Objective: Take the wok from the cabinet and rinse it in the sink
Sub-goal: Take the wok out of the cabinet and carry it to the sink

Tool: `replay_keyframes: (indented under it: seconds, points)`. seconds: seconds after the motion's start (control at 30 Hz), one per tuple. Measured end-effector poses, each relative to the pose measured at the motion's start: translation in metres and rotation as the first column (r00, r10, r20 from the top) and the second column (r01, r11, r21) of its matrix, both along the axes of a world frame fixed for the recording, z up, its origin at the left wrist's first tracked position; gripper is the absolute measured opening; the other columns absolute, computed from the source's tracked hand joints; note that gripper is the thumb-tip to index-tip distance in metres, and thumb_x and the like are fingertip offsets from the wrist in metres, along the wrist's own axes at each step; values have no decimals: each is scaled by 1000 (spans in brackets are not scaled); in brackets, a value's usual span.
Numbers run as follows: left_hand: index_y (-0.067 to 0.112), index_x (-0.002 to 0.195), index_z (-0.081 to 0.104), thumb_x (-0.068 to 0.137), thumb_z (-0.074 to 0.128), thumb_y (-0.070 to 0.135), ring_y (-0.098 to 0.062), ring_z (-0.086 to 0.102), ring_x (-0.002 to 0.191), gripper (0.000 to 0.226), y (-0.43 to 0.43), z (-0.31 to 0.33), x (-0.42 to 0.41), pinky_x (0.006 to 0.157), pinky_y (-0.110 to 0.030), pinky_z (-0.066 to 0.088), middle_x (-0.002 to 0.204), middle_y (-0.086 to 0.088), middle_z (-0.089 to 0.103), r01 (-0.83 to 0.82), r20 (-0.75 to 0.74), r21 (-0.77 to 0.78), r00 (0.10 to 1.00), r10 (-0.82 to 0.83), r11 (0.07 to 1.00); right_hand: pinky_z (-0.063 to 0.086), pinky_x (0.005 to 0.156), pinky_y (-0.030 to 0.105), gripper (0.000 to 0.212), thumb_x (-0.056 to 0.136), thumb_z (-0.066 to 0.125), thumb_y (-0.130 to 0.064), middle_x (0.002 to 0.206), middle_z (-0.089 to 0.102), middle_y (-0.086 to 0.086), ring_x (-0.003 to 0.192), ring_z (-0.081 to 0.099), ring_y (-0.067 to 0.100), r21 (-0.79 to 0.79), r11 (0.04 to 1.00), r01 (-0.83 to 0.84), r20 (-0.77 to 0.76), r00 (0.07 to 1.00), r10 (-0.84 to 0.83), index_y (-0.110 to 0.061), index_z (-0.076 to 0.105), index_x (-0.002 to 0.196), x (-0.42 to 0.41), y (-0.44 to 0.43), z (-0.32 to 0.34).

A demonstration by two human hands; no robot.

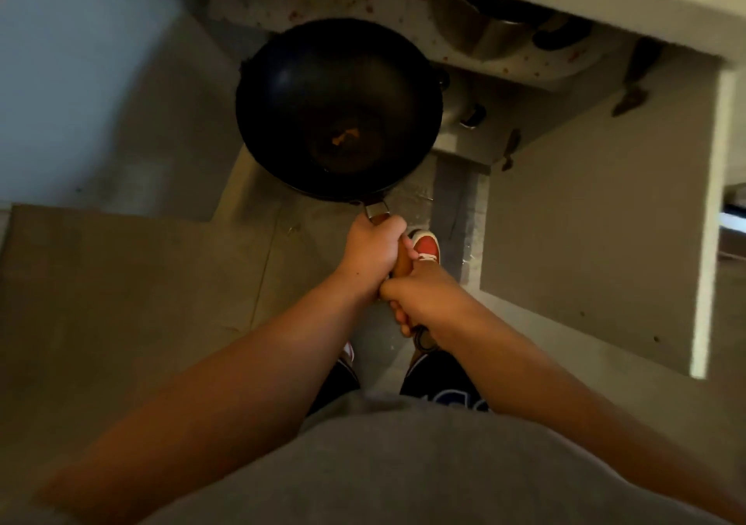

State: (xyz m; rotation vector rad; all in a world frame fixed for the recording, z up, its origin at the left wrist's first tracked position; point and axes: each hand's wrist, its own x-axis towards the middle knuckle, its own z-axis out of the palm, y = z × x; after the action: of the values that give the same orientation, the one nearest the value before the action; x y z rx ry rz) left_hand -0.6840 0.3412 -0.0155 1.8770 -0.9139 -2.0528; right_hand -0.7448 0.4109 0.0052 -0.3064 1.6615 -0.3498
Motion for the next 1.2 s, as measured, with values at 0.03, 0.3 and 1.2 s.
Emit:
replay_keyframes:
  seconds: [0.03, 0.3, 1.2]
  points:
    - [1, 74, 59, 90, 52, 5, -21, 58, 49, 17, 9, 10, 3, 50, -24, 50, 56, -9, 57, 17, -5, 3, 1000, -17, 1000, 46, 40, 25, 9, 68, 59, -6, 35, 51, -2, 31, 49, 13, 3, 1000, 28, 5, 1000, -28, -12, 57, 62, 5, 11, 12]
    - [-6, 125, 58, 82, 61, 23, -46, 63, 109, 52, 70, 92, 28, 96, -59, 51, 120, -31, 64, 206, -42, 67, 978, -204, 976, 46, 42, 22, 12, 79, 60, -7, 39, 54, -1, 33, 51, 12, 41, 978, 203, 7, 979, -203, -8, 59, 67, 40, 80, 113]
    - [12, 93, 51, 84, 57, 7, -14, 55, 43, 12, 186, 225, -103, 45, -29, 51, 52, 0, 57, 843, -262, -200, 445, -856, 500, 44, 39, 28, 13, 83, 54, 5, 41, 50, 7, 30, 47, 19, -256, 446, 858, 45, 471, -881, -1, 55, 72, 3, 211, 239]
